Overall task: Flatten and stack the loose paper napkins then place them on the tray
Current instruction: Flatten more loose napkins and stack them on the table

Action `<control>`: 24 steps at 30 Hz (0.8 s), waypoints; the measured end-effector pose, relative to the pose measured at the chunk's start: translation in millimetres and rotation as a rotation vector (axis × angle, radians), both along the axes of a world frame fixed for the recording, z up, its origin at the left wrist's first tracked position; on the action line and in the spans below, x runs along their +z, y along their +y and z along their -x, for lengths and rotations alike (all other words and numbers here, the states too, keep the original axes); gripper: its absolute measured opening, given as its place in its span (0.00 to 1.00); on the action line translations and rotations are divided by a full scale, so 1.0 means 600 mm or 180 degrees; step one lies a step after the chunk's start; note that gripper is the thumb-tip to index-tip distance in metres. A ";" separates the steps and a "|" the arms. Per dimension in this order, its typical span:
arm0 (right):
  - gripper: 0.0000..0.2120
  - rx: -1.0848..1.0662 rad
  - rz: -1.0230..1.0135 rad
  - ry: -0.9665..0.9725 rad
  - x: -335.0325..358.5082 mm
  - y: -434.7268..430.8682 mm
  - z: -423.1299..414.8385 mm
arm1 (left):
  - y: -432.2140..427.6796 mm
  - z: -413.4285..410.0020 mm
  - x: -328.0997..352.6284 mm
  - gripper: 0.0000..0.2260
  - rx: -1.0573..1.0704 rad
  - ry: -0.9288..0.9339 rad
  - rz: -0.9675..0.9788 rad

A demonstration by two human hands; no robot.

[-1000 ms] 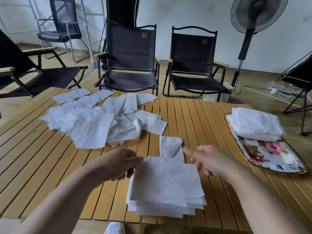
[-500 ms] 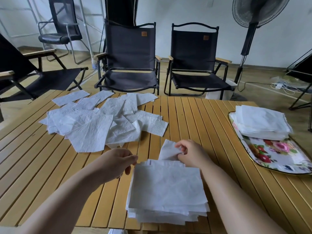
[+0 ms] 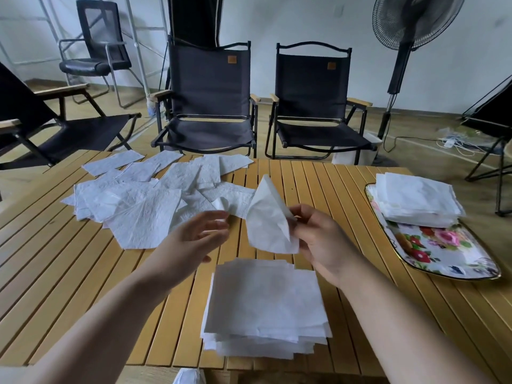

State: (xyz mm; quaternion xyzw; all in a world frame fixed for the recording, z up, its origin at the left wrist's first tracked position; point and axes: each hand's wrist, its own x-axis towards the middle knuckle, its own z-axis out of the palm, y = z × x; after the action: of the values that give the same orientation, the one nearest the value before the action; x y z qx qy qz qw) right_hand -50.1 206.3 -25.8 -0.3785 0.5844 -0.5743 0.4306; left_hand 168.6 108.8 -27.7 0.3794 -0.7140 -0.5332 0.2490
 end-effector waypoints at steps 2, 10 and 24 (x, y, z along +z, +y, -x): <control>0.09 0.0159 -0.0001 -0.0461 0.013 0.007 -0.014 | 0.008 0.002 0.009 0.17 -0.0148 0.0230 -0.0148; 0.15 -0.0025 0.0155 -0.0984 0.025 0.014 -0.037 | 0.025 0.015 0.019 0.07 -0.0073 0.0716 -0.0326; 0.22 0.0466 -0.0282 0.1067 0.037 0.033 -0.031 | 0.032 0.000 0.032 0.10 0.0055 0.0715 0.0351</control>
State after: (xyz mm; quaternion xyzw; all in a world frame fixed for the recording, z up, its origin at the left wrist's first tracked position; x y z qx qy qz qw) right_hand -31.4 226.3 -3.8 -0.4911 0.6435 -0.4441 0.3842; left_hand 168.6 127.8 -8.3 0.3092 -0.7065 -0.5301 0.3524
